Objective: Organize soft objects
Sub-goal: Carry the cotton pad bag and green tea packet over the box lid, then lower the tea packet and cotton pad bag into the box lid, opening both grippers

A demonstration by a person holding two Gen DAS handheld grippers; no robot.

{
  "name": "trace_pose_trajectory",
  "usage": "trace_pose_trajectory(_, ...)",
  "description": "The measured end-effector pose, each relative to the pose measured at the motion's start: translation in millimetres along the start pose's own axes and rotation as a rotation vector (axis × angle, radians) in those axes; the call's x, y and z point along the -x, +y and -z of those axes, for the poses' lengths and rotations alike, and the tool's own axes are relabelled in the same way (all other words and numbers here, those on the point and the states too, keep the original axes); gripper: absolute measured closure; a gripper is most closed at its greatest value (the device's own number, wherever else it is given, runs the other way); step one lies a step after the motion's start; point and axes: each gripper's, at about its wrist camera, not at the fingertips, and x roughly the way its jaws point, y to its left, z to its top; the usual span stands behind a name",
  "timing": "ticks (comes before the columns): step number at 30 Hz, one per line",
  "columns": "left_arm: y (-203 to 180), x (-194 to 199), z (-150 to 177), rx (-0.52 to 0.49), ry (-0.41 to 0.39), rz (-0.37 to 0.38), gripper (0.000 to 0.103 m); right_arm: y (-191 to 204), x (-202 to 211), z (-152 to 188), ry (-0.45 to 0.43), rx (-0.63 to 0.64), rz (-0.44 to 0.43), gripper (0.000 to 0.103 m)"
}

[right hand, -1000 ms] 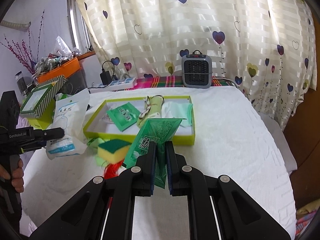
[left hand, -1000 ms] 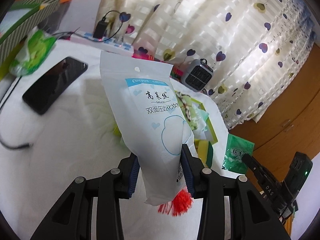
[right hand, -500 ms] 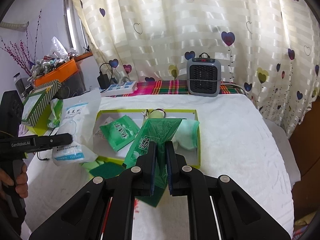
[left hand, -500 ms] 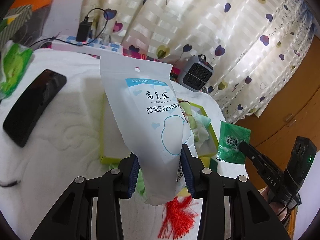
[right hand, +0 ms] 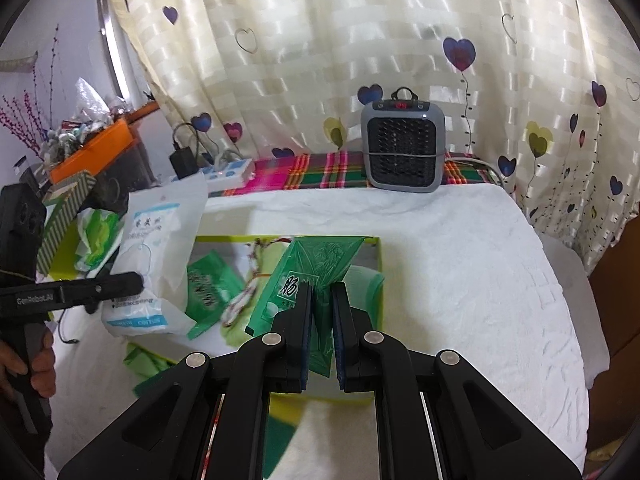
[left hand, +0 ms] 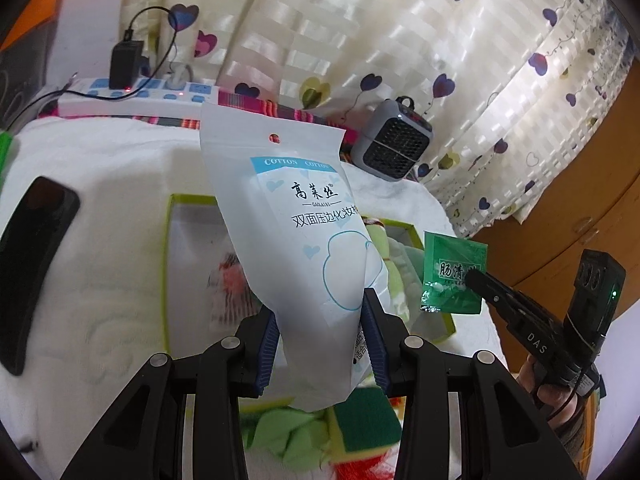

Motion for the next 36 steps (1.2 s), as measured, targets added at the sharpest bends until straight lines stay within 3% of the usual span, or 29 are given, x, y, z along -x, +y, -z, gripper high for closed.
trace_pose_trajectory(14,10,-39,-13,-0.053,0.099,-0.016,0.065,-16,-54,-5,0.149,0.058,-0.094,0.092)
trace_pose_trajectory(33,12,-40,-13,-0.097,0.145,-0.031,0.063,-10,-68,9,0.158,0.13,0.026,0.08)
trace_pose_trajectory(36,14,-40,-11,-0.099,0.153,-0.034,0.062,-11,-67,10,0.153,0.116,0.029,0.071)
